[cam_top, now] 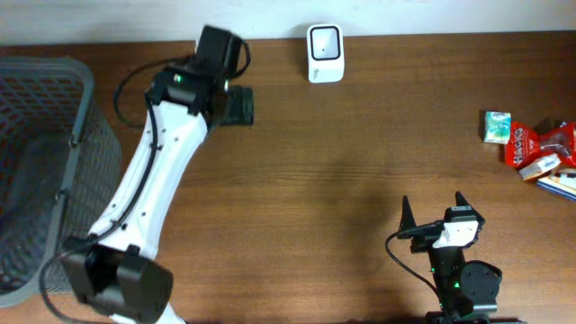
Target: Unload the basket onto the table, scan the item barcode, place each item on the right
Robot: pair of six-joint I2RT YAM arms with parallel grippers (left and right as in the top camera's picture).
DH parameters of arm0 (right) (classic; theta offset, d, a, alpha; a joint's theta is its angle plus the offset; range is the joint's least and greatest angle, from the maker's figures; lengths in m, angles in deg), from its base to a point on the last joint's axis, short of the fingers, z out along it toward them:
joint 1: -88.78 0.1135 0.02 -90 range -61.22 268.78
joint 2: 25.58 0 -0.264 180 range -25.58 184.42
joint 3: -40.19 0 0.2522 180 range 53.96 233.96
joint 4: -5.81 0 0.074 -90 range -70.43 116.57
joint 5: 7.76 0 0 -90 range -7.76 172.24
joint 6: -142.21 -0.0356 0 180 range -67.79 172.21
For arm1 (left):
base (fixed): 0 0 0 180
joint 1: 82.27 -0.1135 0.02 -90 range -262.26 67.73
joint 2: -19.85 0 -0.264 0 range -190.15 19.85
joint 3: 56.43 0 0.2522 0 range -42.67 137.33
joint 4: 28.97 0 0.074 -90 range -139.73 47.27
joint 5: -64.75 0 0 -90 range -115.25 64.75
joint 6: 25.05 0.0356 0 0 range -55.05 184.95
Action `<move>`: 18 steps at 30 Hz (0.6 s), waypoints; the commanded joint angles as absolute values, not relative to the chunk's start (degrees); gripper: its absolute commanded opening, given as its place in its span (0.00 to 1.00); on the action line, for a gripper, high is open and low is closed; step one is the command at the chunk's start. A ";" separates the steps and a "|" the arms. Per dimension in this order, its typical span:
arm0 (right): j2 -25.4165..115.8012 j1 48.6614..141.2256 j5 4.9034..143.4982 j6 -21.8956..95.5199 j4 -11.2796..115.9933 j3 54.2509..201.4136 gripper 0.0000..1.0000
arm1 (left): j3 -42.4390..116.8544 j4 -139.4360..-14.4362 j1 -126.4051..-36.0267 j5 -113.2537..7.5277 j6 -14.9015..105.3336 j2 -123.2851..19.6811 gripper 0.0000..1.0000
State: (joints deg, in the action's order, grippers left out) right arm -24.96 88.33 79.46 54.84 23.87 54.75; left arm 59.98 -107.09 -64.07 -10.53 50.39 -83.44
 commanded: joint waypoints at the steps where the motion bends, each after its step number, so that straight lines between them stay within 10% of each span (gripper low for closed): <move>1: -25.39 88.77 79.52 54.98 23.91 54.27 0.99 | 39.00 -93.36 -64.05 -21.48 65.36 -69.34 0.99; 12: -25.39 88.77 79.52 54.98 23.89 54.27 0.99 | -6.18 -75.50 -64.53 -24.14 74.86 -9.89 0.99; 18: -25.39 88.77 79.52 54.98 23.91 54.27 0.98 | -21.19 -75.22 -81.73 -38.98 74.91 14.85 0.99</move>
